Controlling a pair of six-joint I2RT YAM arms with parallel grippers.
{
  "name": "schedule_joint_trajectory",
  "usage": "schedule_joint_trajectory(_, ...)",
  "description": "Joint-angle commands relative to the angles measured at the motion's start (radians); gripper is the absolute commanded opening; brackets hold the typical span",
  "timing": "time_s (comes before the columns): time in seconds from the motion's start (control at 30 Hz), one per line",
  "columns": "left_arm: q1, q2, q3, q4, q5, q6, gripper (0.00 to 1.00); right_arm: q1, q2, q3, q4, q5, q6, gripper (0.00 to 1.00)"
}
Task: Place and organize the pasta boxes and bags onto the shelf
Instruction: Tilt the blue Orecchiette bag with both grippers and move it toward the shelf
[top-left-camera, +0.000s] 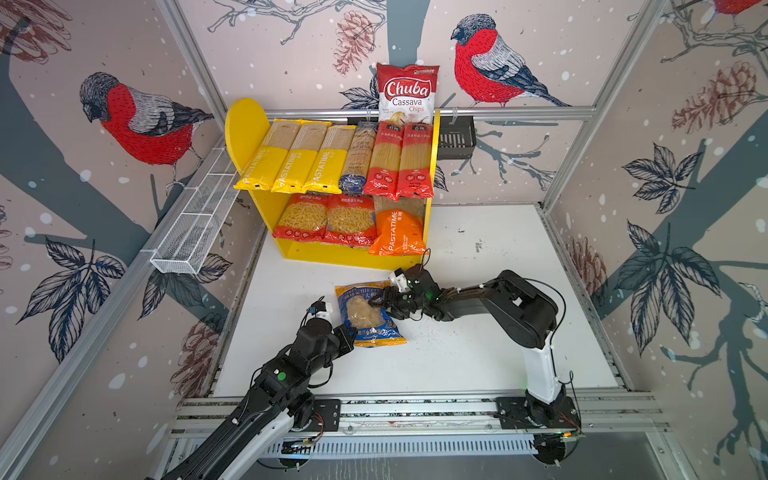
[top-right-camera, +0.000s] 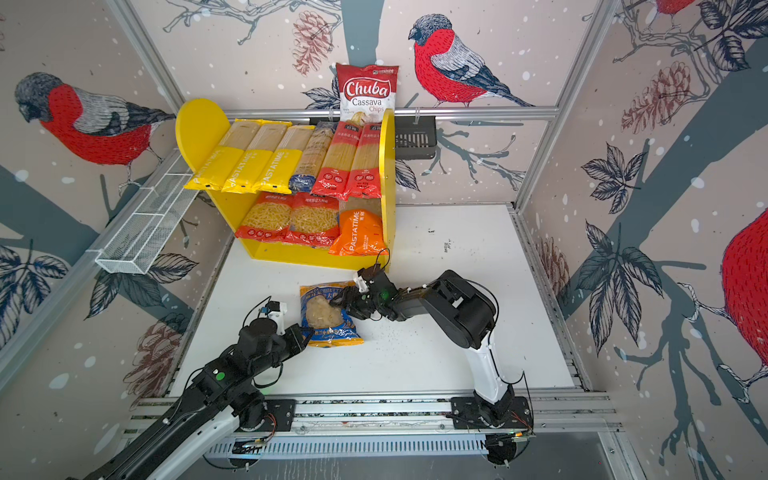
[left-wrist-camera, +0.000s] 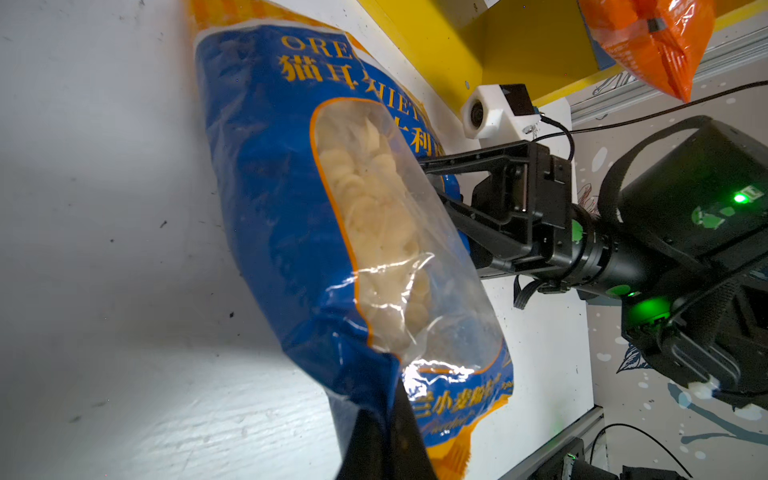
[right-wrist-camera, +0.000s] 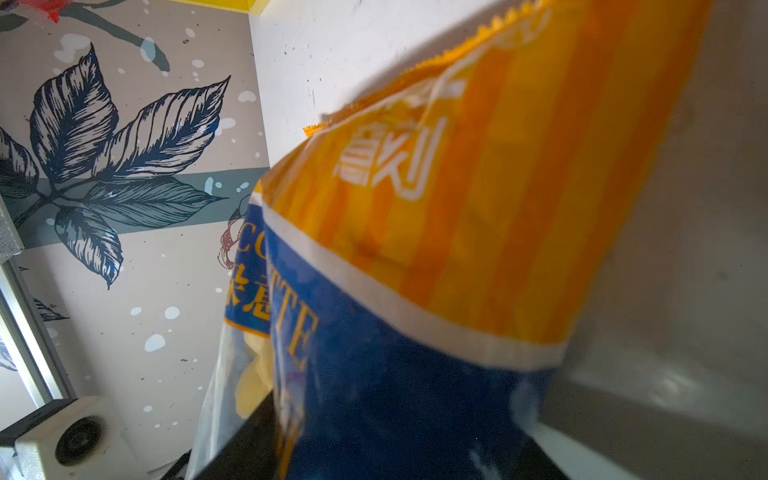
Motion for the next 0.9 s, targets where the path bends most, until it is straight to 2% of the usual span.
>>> schedule_joint_trajectory(0.0,0.000,-0.007,0.003,0.026,-0.017,0.000,0.00,-0.001,0.004,-0.038,0.101,-0.017,0.054,0.49)
schedule_joint_trajectory(0.17,0.000,-0.014,0.018,0.015,-0.027,0.012,0.00,0.000,-0.018,-0.141,0.378,0.030,0.140,0.26)
schedule_joint_trajectory(0.23,0.001,-0.005,0.033,0.011,-0.029,0.024,0.00,0.000,-0.021,-0.168,0.447,0.053,0.154,0.21)
schedule_joint_trajectory(0.4,0.000,0.013,0.062,-0.001,-0.038,0.049,0.00,0.001,-0.024,-0.213,0.590,0.088,0.194,0.14)
schedule_joint_trajectory(0.6,0.000,0.011,0.080,-0.015,-0.057,0.064,0.00,-0.009,-0.063,-0.256,0.696,0.151,0.185,0.09)
schedule_joint_trajectory(0.73,0.001,0.029,0.077,0.016,-0.098,0.086,0.00,-0.024,-0.087,-0.255,0.710,0.235,0.149,0.07)
schedule_joint_trajectory(0.87,0.046,0.135,0.087,0.118,-0.151,0.159,0.00,-0.048,-0.045,-0.187,0.675,0.326,0.136,0.06)
